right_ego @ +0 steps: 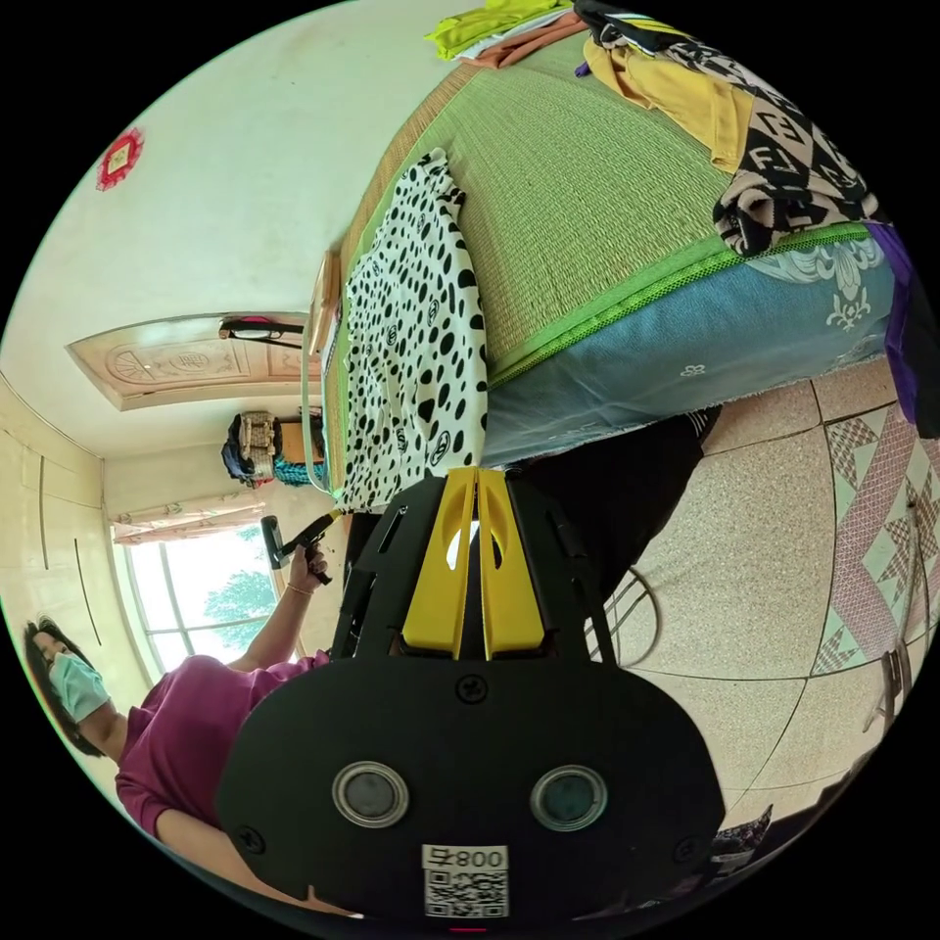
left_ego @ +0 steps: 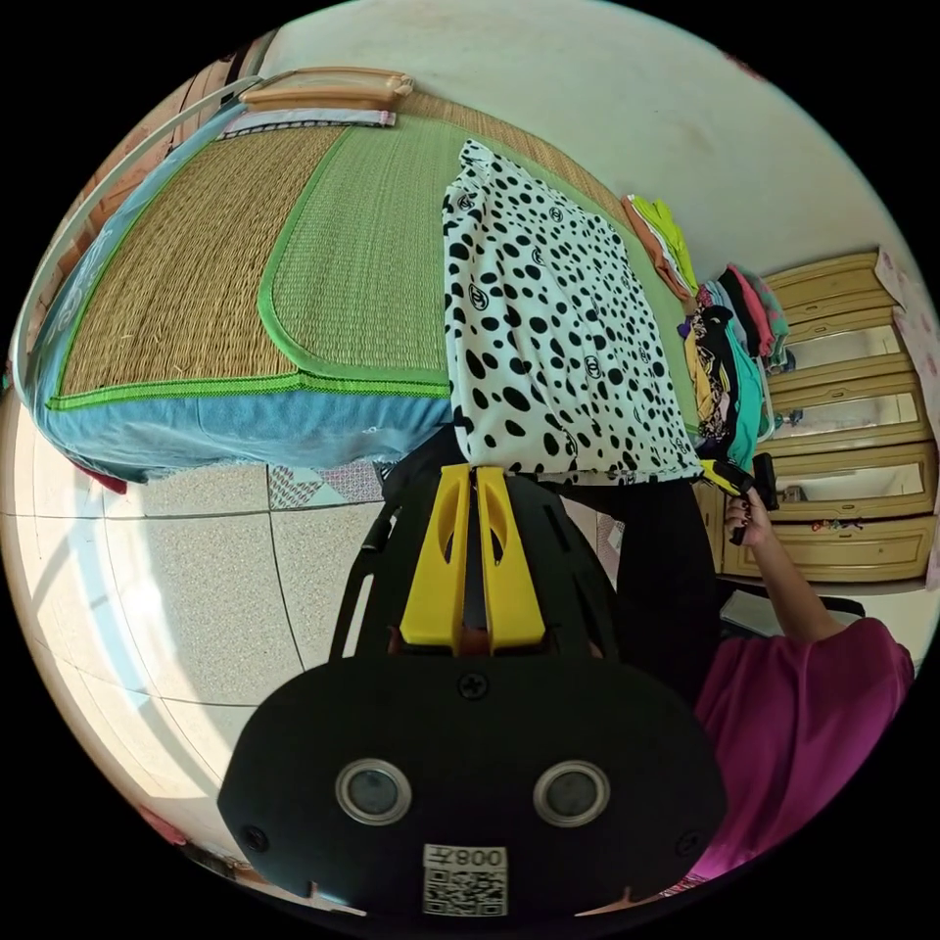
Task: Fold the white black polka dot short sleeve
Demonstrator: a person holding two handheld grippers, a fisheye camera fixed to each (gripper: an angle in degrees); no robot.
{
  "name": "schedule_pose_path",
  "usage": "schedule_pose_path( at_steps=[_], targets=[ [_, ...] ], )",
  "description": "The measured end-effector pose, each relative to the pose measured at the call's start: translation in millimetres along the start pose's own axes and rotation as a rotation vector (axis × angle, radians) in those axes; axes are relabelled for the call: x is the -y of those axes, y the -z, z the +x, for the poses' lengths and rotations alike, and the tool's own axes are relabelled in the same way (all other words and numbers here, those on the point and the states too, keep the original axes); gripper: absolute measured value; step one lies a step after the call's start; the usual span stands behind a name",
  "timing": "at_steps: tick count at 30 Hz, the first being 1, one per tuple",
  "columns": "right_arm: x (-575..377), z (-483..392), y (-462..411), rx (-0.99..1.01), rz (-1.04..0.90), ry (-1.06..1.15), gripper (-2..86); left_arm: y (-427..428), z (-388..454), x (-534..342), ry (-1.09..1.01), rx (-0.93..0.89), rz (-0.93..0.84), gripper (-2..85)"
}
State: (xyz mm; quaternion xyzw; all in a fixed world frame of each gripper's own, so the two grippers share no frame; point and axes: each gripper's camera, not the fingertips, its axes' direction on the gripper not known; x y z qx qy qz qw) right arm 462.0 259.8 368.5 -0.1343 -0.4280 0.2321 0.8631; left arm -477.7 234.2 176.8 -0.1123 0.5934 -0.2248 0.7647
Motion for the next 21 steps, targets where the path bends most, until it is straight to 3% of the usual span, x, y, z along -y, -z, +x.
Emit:
schedule_pose_path(
  at_steps=[21],
  targets=[
    [-5,34,28,0.095,0.051,-0.015,0.1,-90,1,-4,0.053,-0.052,0.004,1.1]
  ],
)
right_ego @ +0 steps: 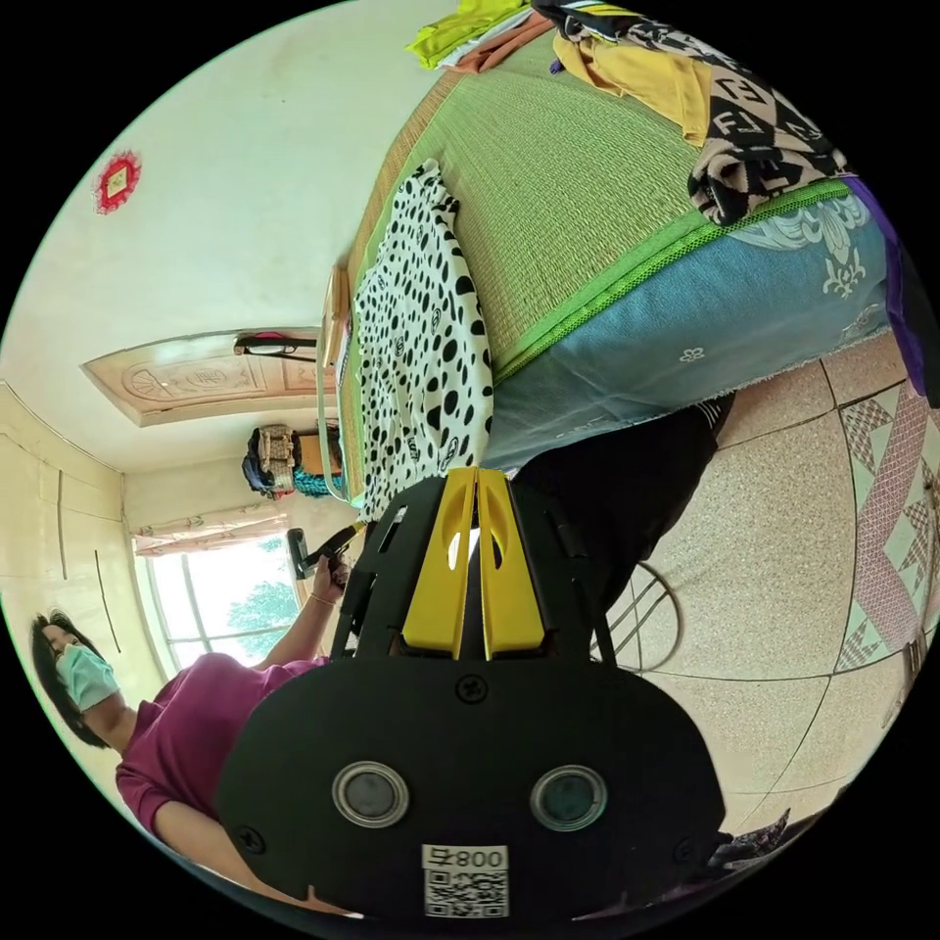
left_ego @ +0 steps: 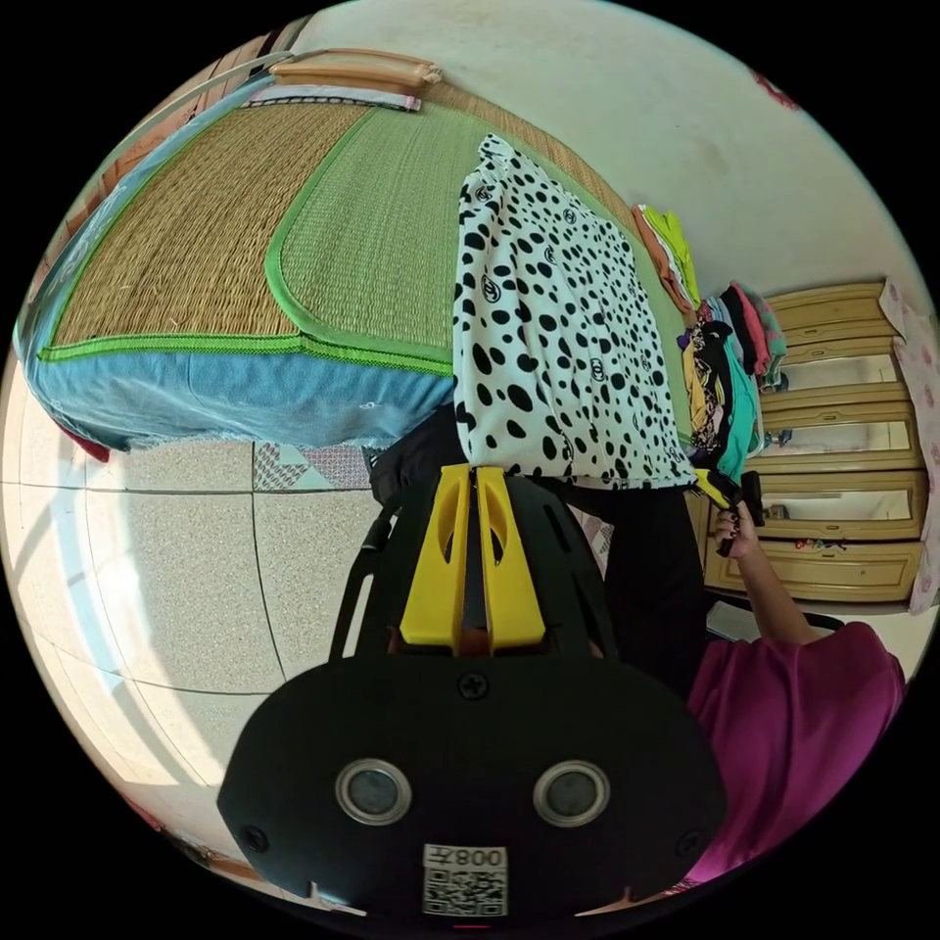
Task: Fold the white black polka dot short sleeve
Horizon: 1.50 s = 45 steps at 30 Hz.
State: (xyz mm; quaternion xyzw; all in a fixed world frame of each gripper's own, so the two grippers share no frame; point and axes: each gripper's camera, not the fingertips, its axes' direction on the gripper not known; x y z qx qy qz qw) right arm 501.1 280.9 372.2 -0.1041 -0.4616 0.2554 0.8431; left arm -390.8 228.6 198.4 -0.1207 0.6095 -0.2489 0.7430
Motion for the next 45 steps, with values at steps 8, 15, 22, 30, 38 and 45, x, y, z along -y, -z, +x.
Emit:
schedule_pose_path(
  at_steps=[8,15,22,30,38,45],
  targets=[
    [-11,-43,25,0.103,0.072,0.152,0.0,-33,17,-17,0.011,0.083,0.046,2.2],
    [-26,-107,33,0.099,0.084,0.327,0.0,-50,119,-9,-0.266,-0.061,0.178,5.6],
    [-33,-164,23,0.058,0.073,0.458,0.1,-116,364,12,-0.915,-0.13,0.186,9.9],
    [-35,-195,15,0.014,0.063,0.532,0.2,-195,467,11,-1.039,0.164,0.124,7.1],
    [-31,-188,17,0.02,0.17,0.522,0.8,-199,501,55,-0.945,0.145,0.123,2.7],
    [-49,-136,-60,0.022,0.074,0.396,8.1,-186,534,102,-0.845,0.006,0.145,2.4]
  ],
)
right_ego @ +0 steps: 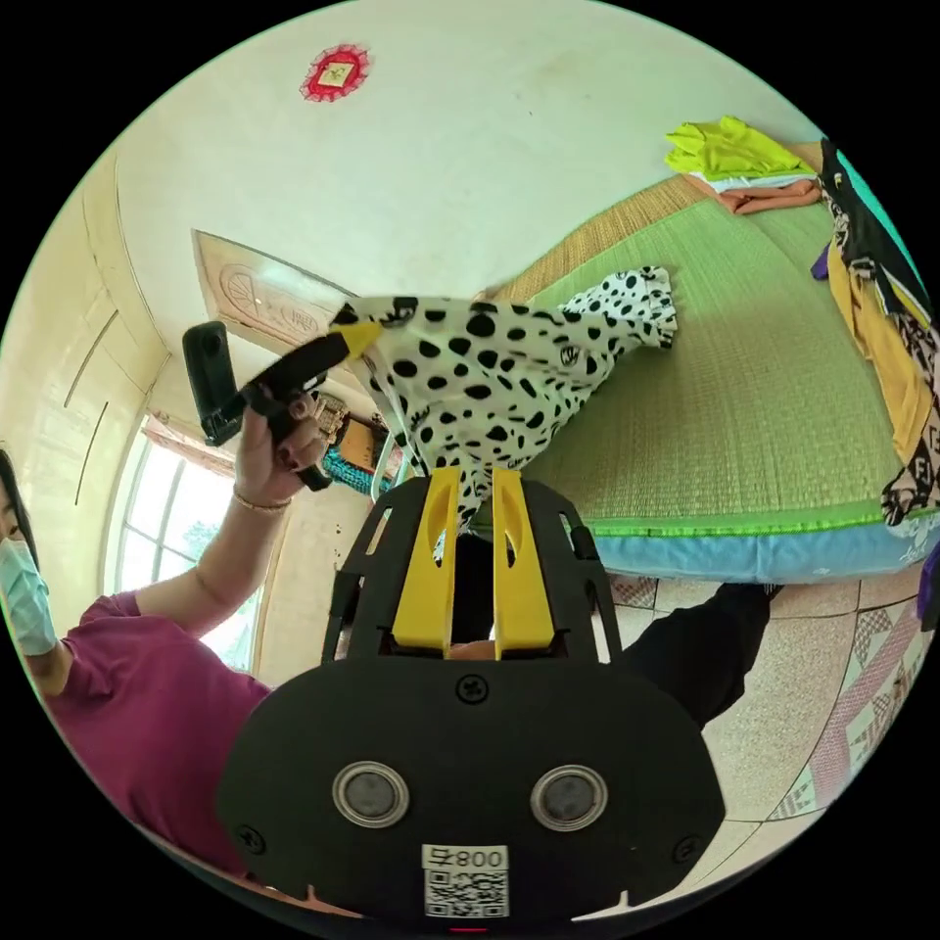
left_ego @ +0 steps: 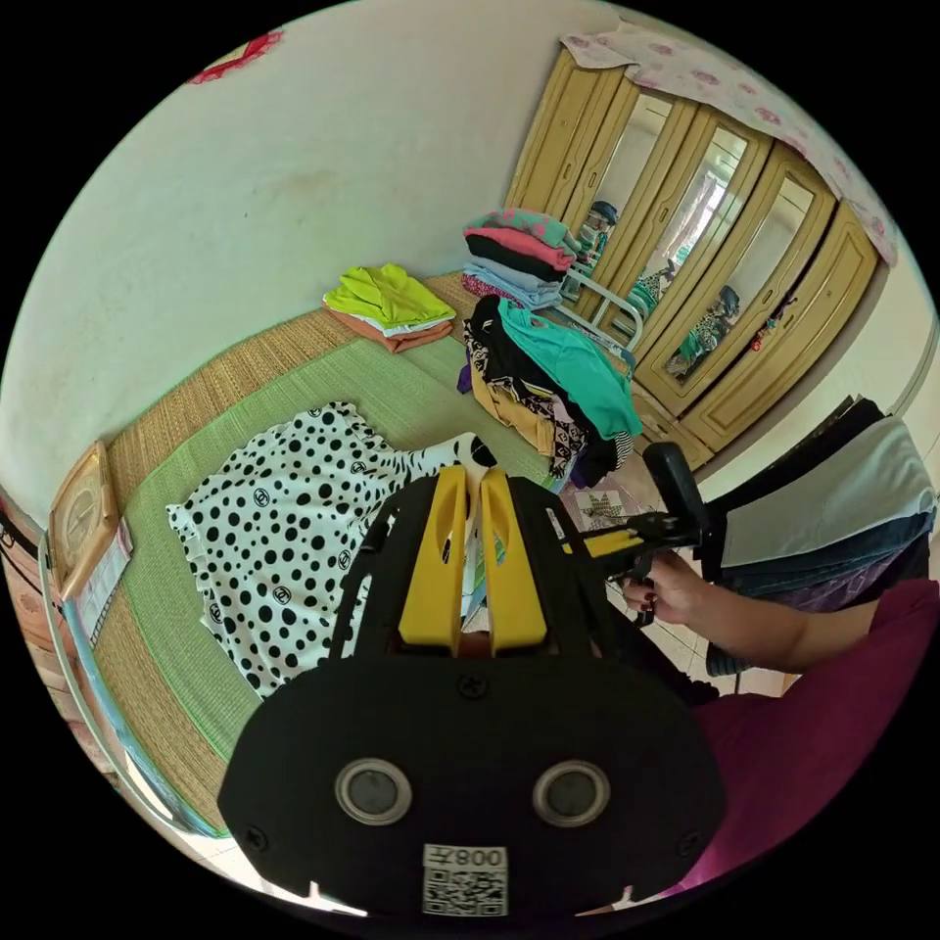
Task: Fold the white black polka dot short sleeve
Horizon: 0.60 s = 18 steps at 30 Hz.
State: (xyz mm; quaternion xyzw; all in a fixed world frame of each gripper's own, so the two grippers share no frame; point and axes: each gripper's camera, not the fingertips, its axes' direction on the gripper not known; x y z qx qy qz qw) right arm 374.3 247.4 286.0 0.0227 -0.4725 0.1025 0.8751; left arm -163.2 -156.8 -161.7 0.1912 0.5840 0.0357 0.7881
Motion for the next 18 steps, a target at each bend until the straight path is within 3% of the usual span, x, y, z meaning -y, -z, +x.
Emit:
schedule_pose_path(
  at_steps=[8,18],
  targets=[
    [-17,6,-108,-0.089,-0.226,-0.001,12.4,-1,16,71,0.002,-0.043,0.065,2.4],
    [4,13,-123,-0.306,-0.175,0.021,13.2,9,17,129,0.023,-0.12,0.111,2.5]
  ],
)
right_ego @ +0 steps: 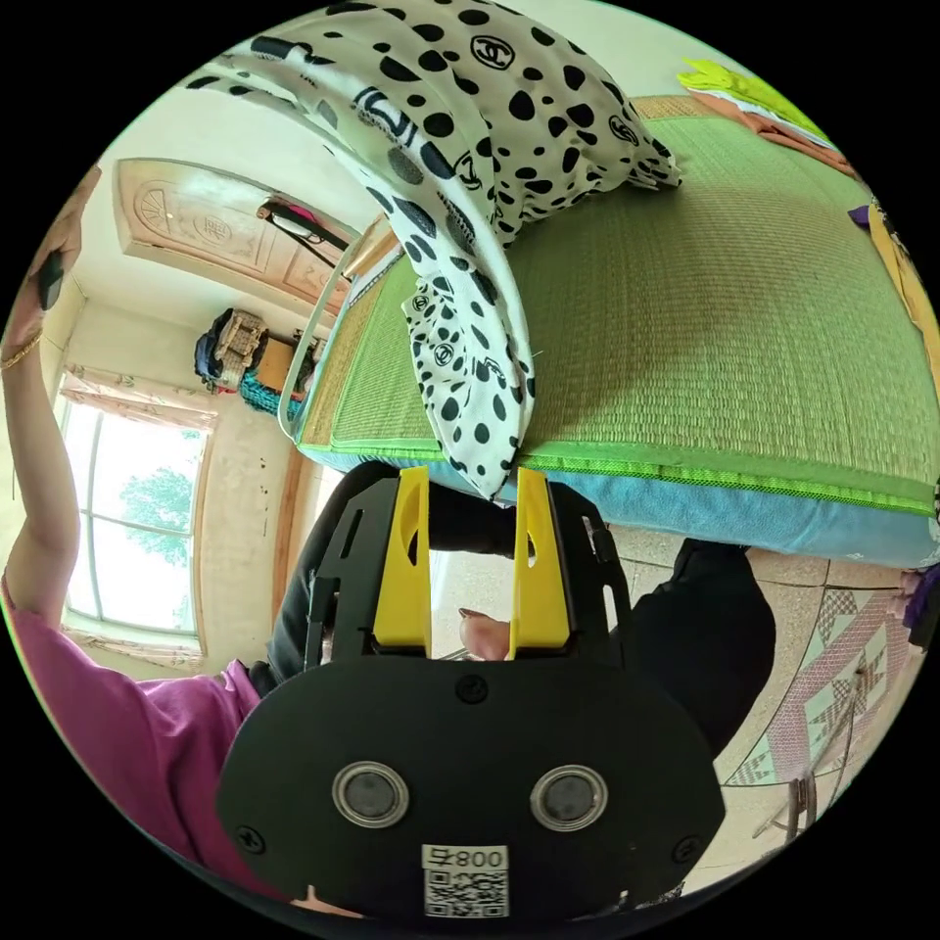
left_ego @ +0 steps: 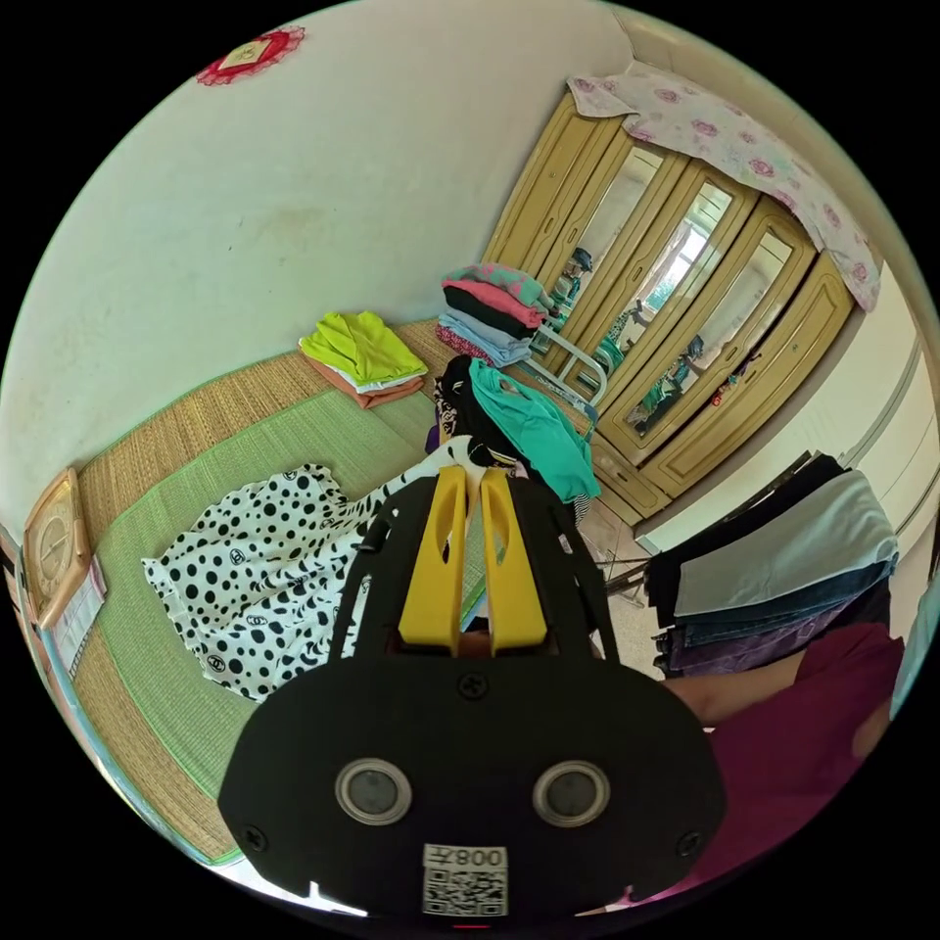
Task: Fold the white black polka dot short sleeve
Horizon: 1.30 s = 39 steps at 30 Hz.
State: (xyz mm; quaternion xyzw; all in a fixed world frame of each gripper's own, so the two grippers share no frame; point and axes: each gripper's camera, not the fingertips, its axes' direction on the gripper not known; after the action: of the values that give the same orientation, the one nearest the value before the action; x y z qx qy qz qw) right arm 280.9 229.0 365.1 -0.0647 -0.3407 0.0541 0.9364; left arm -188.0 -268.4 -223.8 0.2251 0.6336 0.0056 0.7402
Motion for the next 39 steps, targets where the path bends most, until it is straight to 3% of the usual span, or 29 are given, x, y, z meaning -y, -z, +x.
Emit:
schedule_pose_path(
  at_steps=[9,16,20,24,29,33,39],
  targets=[
    [16,-15,-18,0.013,0.01,0.017,12.1,44,-8,52,0.02,-0.061,0.097,2.5],
    [23,-22,-8,0.045,0.026,0.03,3.8,94,-47,77,0.095,-0.06,0.194,2.5],
    [38,-34,14,-0.013,0.008,0.084,2.3,128,-86,88,0.146,0.027,0.256,2.4],
    [96,-27,77,-0.125,0.085,0.063,1.9,158,-149,115,0.26,0.133,0.279,2.3],
    [209,-69,204,-0.287,0.261,0.128,1.7,241,-230,165,0.475,0.02,0.484,2.1],
    [268,-158,321,-0.363,0.471,0.254,1.7,318,-221,197,0.371,0.06,0.634,2.1],
    [243,-256,388,-0.379,0.644,0.426,1.6,414,-194,187,0.237,0.078,0.773,2.2]
  ],
)
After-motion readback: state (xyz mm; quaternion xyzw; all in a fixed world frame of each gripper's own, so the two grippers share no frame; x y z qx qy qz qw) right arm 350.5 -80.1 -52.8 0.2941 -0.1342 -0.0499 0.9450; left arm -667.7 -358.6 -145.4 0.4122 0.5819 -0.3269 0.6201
